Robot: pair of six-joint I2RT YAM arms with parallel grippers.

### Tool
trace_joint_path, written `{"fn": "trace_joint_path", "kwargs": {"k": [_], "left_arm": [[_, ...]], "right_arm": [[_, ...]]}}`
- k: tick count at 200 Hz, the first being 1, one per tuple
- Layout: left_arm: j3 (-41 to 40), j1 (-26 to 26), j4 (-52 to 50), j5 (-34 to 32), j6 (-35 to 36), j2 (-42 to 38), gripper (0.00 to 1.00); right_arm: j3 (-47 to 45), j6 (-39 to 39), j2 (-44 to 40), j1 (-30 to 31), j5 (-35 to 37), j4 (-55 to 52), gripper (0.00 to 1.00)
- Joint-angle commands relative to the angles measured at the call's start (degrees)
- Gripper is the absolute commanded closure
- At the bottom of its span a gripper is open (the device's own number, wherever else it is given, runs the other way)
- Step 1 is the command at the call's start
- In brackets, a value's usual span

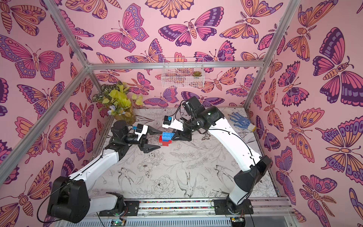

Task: Assemble the letter f with lego
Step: Pick up the lego brick from the center of the board.

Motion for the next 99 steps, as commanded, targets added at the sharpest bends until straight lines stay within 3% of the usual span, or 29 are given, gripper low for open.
{"fn": "trace_joint_path", "kwargs": {"k": [1, 99], "left_arm": [[1.1, 0.5, -1.1, 2.2, 0.6, -0.5, 0.21], [2.0, 0.9, -2.0, 1.8, 0.1, 0.2, 0.28]], "right_arm": [[2.2, -1.2, 0.6, 0.4, -1.2, -1.7, 0.74], [3.6, -1.2, 0.6, 0.5, -2.2, -2.2, 0.74]]}}
